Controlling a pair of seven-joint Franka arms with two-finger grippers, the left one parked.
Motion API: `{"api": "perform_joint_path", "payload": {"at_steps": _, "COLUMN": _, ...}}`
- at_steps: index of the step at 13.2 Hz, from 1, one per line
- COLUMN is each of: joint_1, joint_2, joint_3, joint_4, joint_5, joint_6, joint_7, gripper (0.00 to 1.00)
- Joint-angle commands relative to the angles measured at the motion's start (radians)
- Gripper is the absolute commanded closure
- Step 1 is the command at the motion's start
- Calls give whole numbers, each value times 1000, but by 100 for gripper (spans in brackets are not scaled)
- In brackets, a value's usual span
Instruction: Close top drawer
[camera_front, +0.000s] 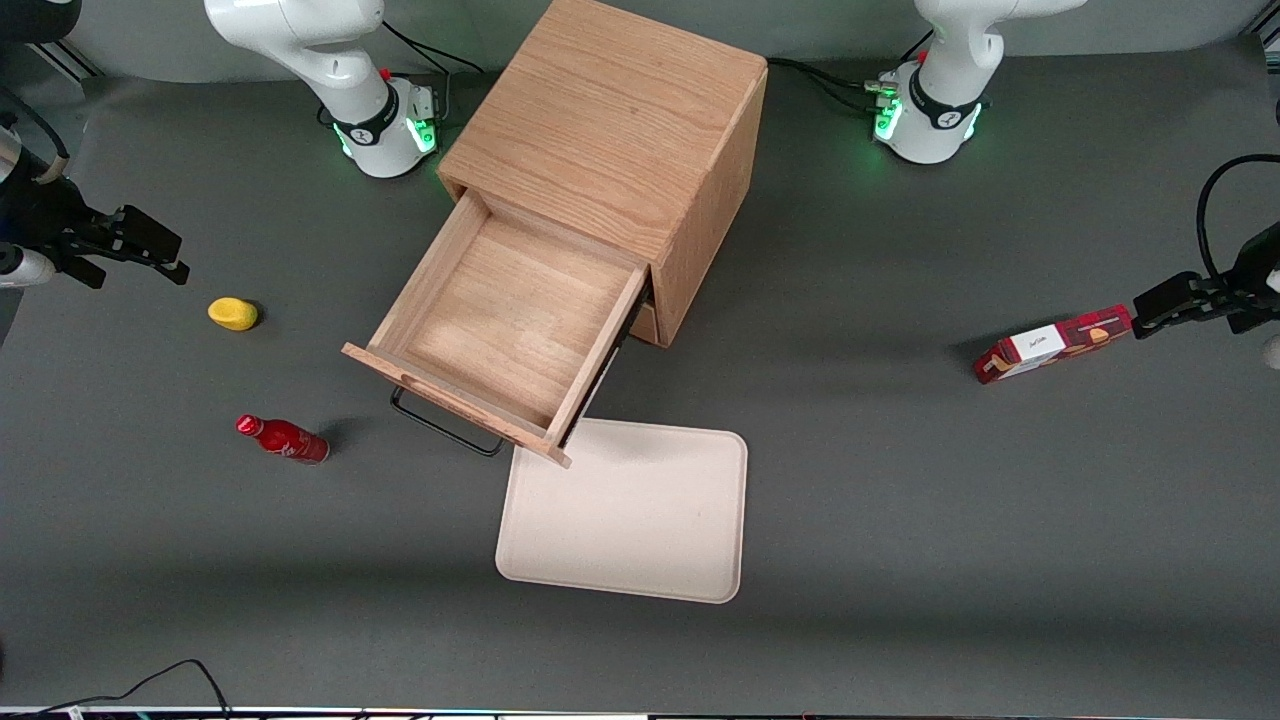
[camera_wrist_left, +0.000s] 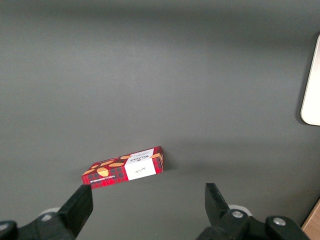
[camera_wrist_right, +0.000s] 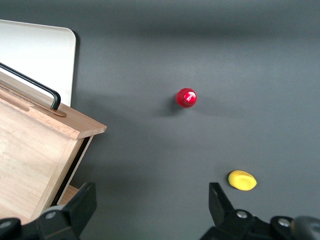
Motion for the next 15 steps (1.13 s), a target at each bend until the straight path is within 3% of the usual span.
{"api": "perform_joint_path", "payload": {"at_steps": 1, "joint_1": 9, "joint_2": 12, "joint_3": -2, "joint_4": 28, "joint_5": -9, "joint_6": -22, "joint_7": 22, "gripper": 0}}
{"api": "perform_joint_path", "payload": {"at_steps": 8, "joint_1": -3, "joint_2": 61, "joint_3": -3, "joint_4": 53, "joint_5": -6, "joint_6": -25, "joint_7": 8, "gripper": 0}}
{"api": "perform_joint_path", "payload": {"at_steps": 13, "joint_1": -3, "joint_2": 246, "joint_3": 4, "joint_4": 263, "joint_5": 2, "joint_6": -35, "joint_7": -103, "gripper": 0}}
{"api": "perform_joint_path", "payload": {"at_steps": 15, "joint_1": -5, "joint_2": 349, "joint_3": 20, "joint_4": 376, "joint_5": 48, "joint_6": -38, "joint_7": -163, "gripper": 0}}
